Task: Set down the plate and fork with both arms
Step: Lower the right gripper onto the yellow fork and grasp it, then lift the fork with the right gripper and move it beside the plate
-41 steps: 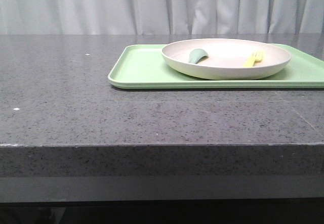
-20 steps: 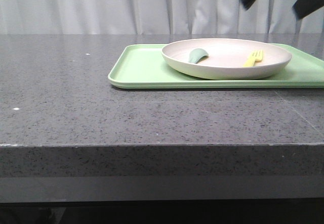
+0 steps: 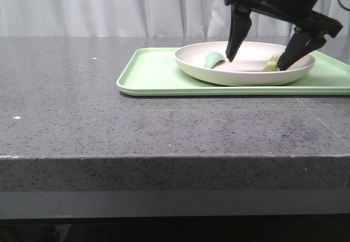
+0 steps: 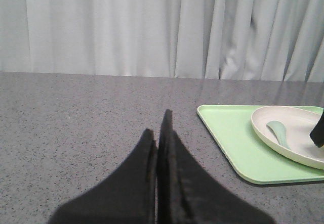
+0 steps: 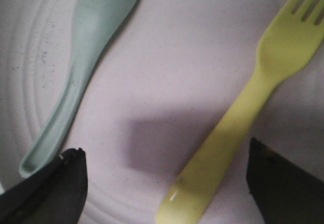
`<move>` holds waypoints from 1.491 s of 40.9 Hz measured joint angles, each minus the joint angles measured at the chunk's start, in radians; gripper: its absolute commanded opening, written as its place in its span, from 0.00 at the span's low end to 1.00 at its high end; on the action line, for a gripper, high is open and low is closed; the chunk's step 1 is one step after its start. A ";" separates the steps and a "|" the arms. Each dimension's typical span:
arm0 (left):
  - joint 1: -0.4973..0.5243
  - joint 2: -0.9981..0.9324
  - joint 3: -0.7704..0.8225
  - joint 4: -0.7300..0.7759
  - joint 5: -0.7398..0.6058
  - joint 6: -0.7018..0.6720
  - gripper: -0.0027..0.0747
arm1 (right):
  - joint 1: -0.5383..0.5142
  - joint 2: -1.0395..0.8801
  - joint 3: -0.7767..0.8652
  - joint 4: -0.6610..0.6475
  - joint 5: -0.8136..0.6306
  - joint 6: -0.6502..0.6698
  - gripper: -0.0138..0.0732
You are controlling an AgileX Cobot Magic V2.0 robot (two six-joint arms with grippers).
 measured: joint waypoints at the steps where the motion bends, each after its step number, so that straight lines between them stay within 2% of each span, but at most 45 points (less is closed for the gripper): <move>1: 0.000 0.000 0.000 0.000 0.000 0.000 0.01 | 0.000 0.006 -0.003 0.000 0.000 0.002 0.91; 16: 0.000 0.000 0.000 0.000 0.000 0.000 0.01 | 0.000 0.029 -0.017 -0.005 -0.008 0.011 0.91; 18: 0.000 0.000 0.000 0.000 0.000 0.000 0.01 | 0.000 0.029 -0.017 -0.005 -0.008 0.011 0.88; 21: 0.000 0.000 0.000 0.000 0.000 0.000 0.01 | 0.000 0.029 -0.017 -0.008 -0.008 0.011 0.77; 28: 0.000 0.000 0.000 0.000 0.000 0.000 0.01 | 0.000 0.037 -0.017 -0.010 -0.008 0.011 0.39; 33: 0.000 0.000 0.000 0.000 0.000 0.000 0.01 | 0.000 0.040 -0.017 -0.010 -0.008 0.011 0.21; 36: 0.000 0.000 0.000 0.000 0.000 0.000 0.01 | 0.000 0.040 -0.017 -0.010 -0.008 0.013 0.14; 39: 0.000 0.000 0.000 0.000 0.000 0.000 0.01 | 0.000 0.040 -0.017 -0.010 -0.010 0.013 0.11; 52: 0.000 0.000 0.000 0.000 0.000 0.000 0.01 | -0.010 0.034 -0.080 -0.010 0.006 0.013 0.11; 61: 0.000 0.000 0.000 0.000 -0.002 0.000 0.01 | -0.105 -0.011 -0.188 -0.063 0.079 -0.016 0.11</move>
